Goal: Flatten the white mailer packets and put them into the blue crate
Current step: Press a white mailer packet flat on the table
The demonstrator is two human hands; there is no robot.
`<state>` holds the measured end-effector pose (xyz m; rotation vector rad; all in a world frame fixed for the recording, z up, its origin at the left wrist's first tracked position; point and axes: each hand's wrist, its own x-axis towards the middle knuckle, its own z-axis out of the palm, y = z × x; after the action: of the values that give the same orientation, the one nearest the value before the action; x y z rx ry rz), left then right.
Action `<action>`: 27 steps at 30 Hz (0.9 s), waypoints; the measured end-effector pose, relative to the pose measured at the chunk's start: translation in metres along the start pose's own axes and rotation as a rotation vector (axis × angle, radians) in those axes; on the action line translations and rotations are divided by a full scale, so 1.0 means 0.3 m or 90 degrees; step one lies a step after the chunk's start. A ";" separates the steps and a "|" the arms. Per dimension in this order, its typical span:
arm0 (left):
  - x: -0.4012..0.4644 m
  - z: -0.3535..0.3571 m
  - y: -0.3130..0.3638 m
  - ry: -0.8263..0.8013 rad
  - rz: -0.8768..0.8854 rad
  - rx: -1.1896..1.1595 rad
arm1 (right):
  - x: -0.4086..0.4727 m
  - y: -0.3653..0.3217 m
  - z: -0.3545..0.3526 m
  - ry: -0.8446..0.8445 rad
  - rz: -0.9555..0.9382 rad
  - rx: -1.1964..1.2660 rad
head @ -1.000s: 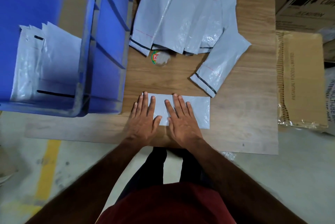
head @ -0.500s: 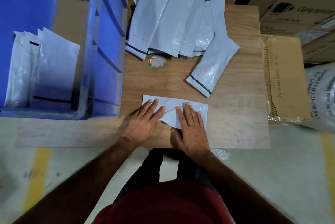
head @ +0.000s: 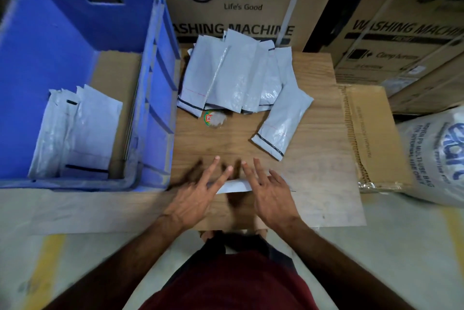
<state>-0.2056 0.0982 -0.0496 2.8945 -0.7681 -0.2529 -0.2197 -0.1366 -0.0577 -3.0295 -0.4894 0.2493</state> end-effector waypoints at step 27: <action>0.042 0.282 0.040 -0.032 -0.099 -0.024 | 0.023 -0.065 0.255 -0.022 0.047 0.223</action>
<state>-0.2171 0.0742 -0.1316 2.9259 -0.5391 -0.3529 -0.2322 -0.1131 -0.1325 -2.7071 -0.2985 0.3506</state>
